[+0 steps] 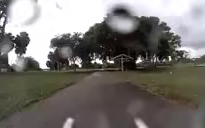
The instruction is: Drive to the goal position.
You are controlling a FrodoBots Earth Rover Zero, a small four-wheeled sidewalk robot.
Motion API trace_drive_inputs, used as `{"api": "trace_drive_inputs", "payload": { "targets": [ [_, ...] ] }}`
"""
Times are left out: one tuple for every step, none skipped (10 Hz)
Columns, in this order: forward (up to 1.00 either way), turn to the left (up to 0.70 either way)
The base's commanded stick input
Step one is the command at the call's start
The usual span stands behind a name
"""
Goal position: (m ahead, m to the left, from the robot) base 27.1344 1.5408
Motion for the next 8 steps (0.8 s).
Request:
{"api": "trace_drive_inputs", "payload": {
  "targets": [
    [1.00,0.00],
    [1.00,0.00],
    [1.00,0.00],
    [1.00,0.00],
    [1.00,0.00],
    [1.00,0.00],
    [1.00,0.00],
    [1.00,0.00]
  ]
}}
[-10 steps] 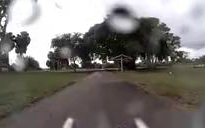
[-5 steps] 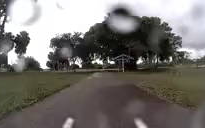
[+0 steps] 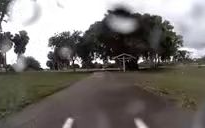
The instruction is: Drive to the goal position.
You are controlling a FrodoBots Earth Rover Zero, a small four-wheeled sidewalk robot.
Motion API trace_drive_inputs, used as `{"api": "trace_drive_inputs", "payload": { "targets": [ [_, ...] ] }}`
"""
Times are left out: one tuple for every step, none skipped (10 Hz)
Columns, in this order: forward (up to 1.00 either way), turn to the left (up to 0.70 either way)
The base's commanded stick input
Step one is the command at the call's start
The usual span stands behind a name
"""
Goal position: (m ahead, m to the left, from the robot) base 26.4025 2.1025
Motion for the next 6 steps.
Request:
{"api": "trace_drive_inputs", "payload": {
  "targets": [
    [1.00,0.00],
    [1.00,0.00],
    [1.00,0.00],
    [1.00,0.00],
    [1.00,0.00],
    [1.00,0.00]
  ]
}}
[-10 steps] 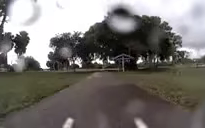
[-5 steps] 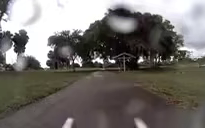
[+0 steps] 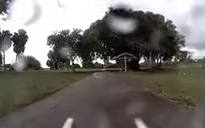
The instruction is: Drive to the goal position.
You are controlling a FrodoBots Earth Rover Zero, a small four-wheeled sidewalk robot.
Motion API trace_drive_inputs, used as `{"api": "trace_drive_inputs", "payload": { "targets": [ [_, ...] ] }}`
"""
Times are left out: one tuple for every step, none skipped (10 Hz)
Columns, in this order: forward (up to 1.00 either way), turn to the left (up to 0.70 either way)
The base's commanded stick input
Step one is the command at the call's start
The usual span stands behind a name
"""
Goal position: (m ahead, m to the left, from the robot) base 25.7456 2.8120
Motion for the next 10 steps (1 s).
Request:
{"api": "trace_drive_inputs", "payload": {
  "targets": [
    [1.00,0.00],
    [1.00,0.00],
    [1.00,0.00],
    [1.00,0.00],
    [1.00,0.00],
    [1.00,0.00],
    [1.00,0.00],
    [1.00,0.00],
    [1.00,0.00],
    [1.00,0.00]
  ]
}}
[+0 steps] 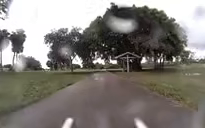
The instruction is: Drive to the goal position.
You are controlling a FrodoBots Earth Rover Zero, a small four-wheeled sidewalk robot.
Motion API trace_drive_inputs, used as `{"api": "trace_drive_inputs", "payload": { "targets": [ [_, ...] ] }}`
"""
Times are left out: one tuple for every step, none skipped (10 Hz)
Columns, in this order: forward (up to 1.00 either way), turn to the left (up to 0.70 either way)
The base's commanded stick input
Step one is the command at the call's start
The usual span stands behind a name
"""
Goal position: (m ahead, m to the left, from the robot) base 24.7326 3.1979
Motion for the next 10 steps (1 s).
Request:
{"api": "trace_drive_inputs", "payload": {
  "targets": [
    [1.00,0.00],
    [1.00,0.00],
    [1.00,0.00],
    [1.00,0.00],
    [1.00,0.00],
    [1.00,0.00],
    [1.00,0.00],
    [1.00,0.00],
    [1.00,0.00],
    [1.00,0.00]
  ]
}}
